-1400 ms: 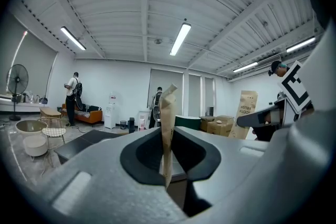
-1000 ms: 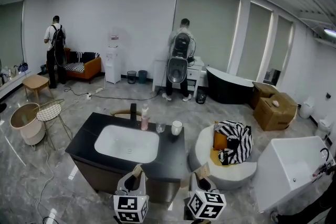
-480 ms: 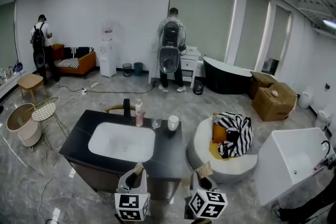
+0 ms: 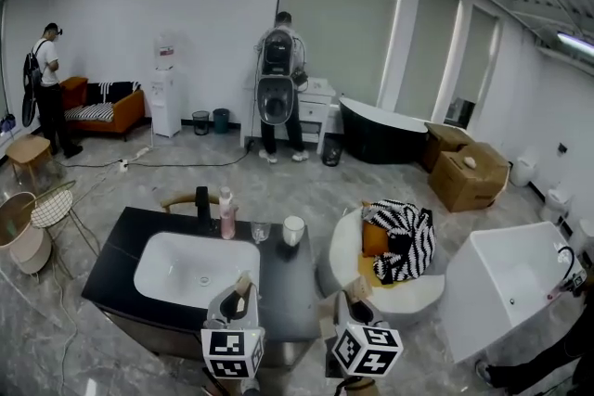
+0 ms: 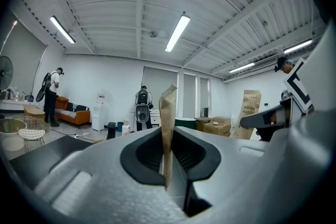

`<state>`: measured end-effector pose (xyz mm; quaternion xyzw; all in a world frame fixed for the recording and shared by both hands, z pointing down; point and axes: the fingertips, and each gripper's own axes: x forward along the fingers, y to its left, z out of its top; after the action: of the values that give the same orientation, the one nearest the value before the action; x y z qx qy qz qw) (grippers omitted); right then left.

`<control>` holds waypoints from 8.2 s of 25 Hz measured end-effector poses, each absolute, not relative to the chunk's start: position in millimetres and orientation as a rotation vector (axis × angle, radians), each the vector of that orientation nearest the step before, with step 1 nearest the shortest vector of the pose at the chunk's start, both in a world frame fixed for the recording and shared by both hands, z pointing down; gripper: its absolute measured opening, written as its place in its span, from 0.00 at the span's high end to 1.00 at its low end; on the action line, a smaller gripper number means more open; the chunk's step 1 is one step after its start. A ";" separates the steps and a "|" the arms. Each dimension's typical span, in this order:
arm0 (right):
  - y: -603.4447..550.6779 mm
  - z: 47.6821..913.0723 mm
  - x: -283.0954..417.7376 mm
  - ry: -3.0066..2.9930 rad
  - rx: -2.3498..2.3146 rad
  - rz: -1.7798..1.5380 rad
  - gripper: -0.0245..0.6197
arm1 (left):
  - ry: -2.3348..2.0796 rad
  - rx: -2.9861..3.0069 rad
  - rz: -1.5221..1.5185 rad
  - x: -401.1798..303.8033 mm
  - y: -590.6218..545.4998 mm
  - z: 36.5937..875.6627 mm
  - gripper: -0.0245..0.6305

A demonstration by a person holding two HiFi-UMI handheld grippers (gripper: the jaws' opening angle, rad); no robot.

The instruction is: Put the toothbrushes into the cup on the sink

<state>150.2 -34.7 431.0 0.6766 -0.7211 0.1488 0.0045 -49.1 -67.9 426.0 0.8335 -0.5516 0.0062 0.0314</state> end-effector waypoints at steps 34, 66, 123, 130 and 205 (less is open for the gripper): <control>-246.1 439.4 144.1 -2.151 2.168 0.533 0.89 | -1.624 2.499 0.052 -78.6 -285.8 445.9 0.90; -287.0 456.6 174.8 -2.221 2.082 0.618 0.89 | -1.711 2.452 0.127 -49.1 -305.6 446.4 0.90; -329.1 539.9 215.0 -2.021 2.109 0.793 0.89 | -1.633 2.507 0.101 -9.1 -437.7 475.5 0.90; -328.2 546.0 222.3 -1.998 2.118 0.816 0.89 | -1.611 2.486 0.158 -3.7 -444.8 491.6 0.90; -300.3 466.7 181.2 -2.245 2.021 0.656 0.89 | -1.715 2.386 0.227 -51.2 -311.3 485.5 0.95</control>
<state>181.2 -300.3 466.7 0.6536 -0.7260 0.2121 0.0250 -51.2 -311.3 485.5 0.8058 -0.5791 0.0766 0.0970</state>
